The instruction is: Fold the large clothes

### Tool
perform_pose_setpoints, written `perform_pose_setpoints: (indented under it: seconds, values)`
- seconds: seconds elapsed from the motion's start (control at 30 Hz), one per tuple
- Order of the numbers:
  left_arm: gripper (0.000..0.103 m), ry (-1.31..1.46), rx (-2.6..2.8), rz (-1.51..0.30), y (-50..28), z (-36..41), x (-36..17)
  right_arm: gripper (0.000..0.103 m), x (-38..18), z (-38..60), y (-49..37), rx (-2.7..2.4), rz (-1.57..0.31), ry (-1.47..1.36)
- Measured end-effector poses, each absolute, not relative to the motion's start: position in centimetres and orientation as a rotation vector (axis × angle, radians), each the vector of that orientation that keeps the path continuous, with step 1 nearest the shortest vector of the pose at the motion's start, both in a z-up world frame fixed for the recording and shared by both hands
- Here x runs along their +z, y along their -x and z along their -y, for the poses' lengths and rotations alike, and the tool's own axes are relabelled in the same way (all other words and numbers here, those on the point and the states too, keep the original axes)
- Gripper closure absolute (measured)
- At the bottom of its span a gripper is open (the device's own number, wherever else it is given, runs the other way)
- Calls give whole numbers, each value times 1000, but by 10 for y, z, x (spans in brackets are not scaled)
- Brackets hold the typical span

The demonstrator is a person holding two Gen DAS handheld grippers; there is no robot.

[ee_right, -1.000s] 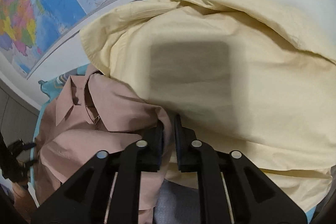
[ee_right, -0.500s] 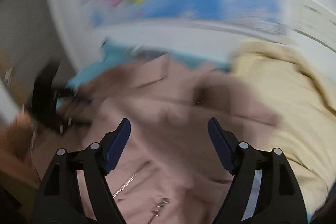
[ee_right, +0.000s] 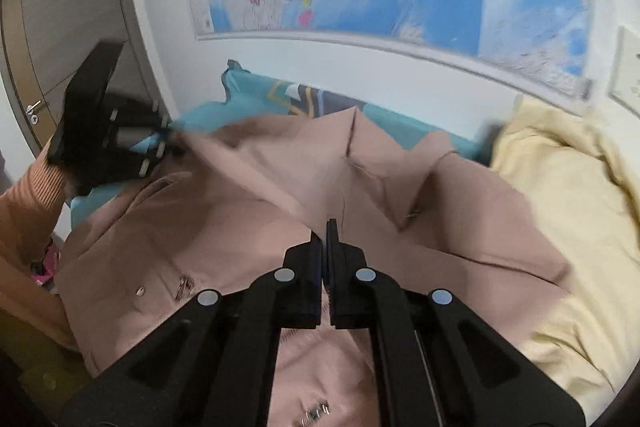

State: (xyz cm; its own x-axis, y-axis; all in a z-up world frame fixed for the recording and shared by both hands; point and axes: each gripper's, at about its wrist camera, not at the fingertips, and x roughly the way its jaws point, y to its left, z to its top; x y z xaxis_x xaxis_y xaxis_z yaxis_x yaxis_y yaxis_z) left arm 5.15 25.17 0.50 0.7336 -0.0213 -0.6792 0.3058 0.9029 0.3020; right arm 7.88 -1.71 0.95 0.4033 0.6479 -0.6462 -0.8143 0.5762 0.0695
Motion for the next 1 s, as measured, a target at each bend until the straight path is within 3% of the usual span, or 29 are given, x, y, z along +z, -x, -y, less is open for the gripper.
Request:
perform_pose_setpoints:
  seconds: [0.13, 0.2, 0.27, 0.3, 0.4, 0.47, 0.5, 0.67, 0.77, 0.8, 0.87, 0.97, 1.0]
  values:
    - [85, -570, -139, -628, -46, -241, 9, 94, -19, 17, -60, 935, -741, 347]
    - [80, -561, -159, -711, -46, -246, -17, 85, -43, 12, -56, 931, -824, 373]
    - [80, -546, -161, -789, -48, -253, -40, 55, -65, 10, -52, 947, -910, 384]
    - [77, -523, -179, -823, -44, -259, -48, 52, -72, 10, -48, 960, -936, 394]
    - [59, -406, -252, -857, -27, -283, -52, 51, -66, 20, -41, 986, -921, 367]
    - [48, -337, -289, -816, -15, -296, -39, 43, -48, 39, -47, 977, -874, 279]
    - [37, -305, -304, -789, -11, -303, -31, 41, -39, 48, -52, 950, -850, 234]
    - [34, -214, -341, -690, -6, -310, -6, 39, -15, 93, -93, 611, -778, 89]
    - [34, -217, -356, -702, -20, -295, -9, 30, -27, 108, -119, 437, -792, 56]
    - [34, -219, -361, -713, -25, -291, -13, 31, -36, 113, -129, 412, -825, 13]
    - [34, -215, -376, -766, -39, -280, -26, 55, -52, 122, -145, 435, -883, -72]
    - [50, -243, -350, -838, -55, -270, -44, 74, -60, 115, -150, 469, -906, -55]
    - [55, -243, -346, -869, -59, -269, -50, 76, -56, 113, -150, 479, -892, -39]
